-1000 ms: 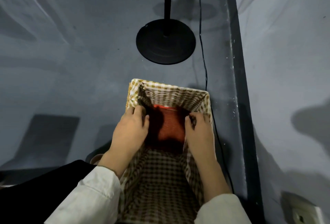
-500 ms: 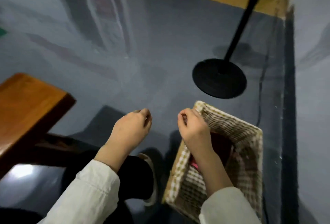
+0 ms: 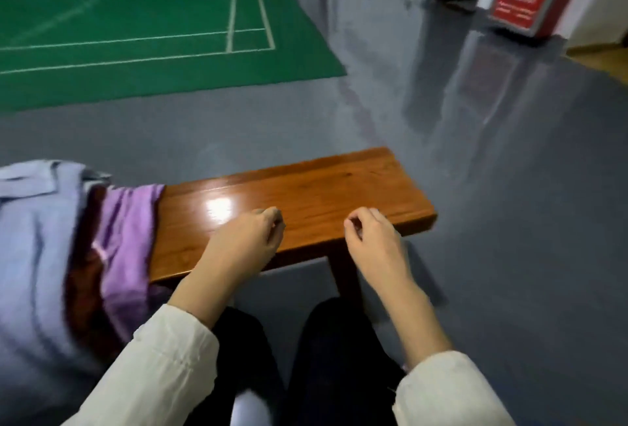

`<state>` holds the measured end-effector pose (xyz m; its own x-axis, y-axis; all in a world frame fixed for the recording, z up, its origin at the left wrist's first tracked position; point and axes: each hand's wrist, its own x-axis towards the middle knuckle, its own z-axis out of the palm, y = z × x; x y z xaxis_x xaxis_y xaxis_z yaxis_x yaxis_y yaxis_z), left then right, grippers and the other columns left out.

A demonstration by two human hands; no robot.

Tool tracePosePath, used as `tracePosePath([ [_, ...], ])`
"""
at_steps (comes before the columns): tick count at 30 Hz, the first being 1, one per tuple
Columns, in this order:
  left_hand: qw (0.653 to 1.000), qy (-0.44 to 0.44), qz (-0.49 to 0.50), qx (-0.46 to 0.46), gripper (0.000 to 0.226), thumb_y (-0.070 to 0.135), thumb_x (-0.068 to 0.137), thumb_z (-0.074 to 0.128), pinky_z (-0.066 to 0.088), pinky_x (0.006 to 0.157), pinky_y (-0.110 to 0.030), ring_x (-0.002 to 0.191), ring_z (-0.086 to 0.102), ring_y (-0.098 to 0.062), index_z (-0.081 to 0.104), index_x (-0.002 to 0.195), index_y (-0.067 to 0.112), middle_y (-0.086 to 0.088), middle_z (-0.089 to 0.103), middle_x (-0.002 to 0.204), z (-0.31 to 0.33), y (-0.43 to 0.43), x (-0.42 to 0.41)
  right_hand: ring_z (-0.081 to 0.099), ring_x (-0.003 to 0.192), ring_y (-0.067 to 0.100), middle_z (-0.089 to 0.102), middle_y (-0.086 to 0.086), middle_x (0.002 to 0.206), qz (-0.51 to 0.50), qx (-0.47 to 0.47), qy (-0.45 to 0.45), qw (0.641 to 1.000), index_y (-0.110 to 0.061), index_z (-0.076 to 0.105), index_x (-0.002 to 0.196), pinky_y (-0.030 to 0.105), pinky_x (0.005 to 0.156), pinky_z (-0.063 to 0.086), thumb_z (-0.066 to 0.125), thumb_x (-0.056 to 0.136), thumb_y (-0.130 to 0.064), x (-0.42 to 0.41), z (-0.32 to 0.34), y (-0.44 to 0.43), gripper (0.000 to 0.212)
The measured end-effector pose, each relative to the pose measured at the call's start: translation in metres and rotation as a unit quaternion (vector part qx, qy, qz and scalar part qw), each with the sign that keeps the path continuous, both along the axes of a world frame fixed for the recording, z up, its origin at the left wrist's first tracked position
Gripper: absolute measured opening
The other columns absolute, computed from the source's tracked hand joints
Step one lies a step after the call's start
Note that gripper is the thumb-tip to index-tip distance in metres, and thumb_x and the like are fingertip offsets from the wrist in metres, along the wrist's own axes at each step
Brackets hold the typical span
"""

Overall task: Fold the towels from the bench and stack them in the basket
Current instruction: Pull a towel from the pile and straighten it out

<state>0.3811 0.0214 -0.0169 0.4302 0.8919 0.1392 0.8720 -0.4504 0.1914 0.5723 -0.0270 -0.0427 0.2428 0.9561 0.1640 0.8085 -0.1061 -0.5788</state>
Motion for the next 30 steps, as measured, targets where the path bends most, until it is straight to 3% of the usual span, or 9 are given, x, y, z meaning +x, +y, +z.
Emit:
tracePosePath([
  [3,0.995,-0.002,0.1,-0.016,0.024,0.034,0.098,0.043,0.048,0.072,-0.034,0.096,0.062,-0.028,0.058,0.109,0.019,-0.004,0.066,0.109,-0.001,-0.001,-0.072,0.05,0.092,0.012,0.056,-0.003,0.107,0.094,-0.014,-0.016,0.995,-0.017,0.057,0.112,0.025,0.071,0.033,0.041,0.1,-0.029,-0.061,0.003,0.03,0.023],
  [7,0.98,0.008,0.198,-0.03,0.025,0.033,0.097,0.042,0.046,0.077,-0.035,0.101,0.06,-0.03,0.058,0.108,0.017,-0.005,0.065,0.112,-0.006,-0.014,-0.157,0.046,0.087,0.009,0.056,-0.004,0.107,0.178,-0.038,-0.031,0.983,-0.018,0.057,0.112,0.025,0.069,0.034,0.04,0.101,-0.029,-0.143,0.001,0.052,0.024],
  [11,0.965,0.006,0.26,-0.041,0.025,0.035,0.097,0.042,0.045,0.077,-0.037,0.104,0.059,-0.031,0.058,0.104,0.017,-0.008,0.063,0.113,-0.009,-0.026,-0.221,0.054,0.096,0.017,0.058,-0.001,0.11,0.234,-0.052,-0.041,0.97,-0.018,0.058,0.11,0.028,0.072,0.038,0.041,0.099,-0.03,-0.213,-0.003,0.062,0.023],
  [14,0.956,-0.003,0.289,-0.047,0.026,0.038,0.097,0.043,0.047,0.079,-0.037,0.103,0.06,-0.031,0.058,0.105,0.019,-0.006,0.064,0.111,-0.009,-0.032,-0.258,0.056,0.105,0.024,0.06,0.004,0.113,0.263,-0.056,-0.037,0.962,-0.015,0.06,0.108,0.032,0.08,0.039,0.044,0.097,-0.028,-0.258,-0.007,0.068,0.023],
  [24,0.933,-0.029,0.355,-0.056,0.022,0.033,0.096,0.043,0.046,0.076,-0.036,0.099,0.059,-0.026,0.059,0.104,0.021,-0.002,0.065,0.107,-0.007,-0.027,-0.362,0.056,0.105,0.03,0.062,0.011,0.112,0.331,-0.064,-0.019,0.941,-0.013,0.06,0.105,0.035,0.085,0.039,0.046,0.097,-0.028,-0.374,-0.005,0.094,0.023],
  [30,0.924,-0.065,0.376,0.005,0.02,0.03,0.096,0.045,0.047,0.073,-0.038,0.092,0.06,-0.028,0.06,0.1,0.018,-0.006,0.066,0.1,-0.002,-0.002,-0.398,0.055,0.104,0.031,0.06,0.011,0.111,0.338,-0.063,-0.027,0.939,-0.01,0.057,0.101,0.035,0.076,0.038,0.043,0.096,-0.025,-0.42,-0.004,0.125,0.021],
])
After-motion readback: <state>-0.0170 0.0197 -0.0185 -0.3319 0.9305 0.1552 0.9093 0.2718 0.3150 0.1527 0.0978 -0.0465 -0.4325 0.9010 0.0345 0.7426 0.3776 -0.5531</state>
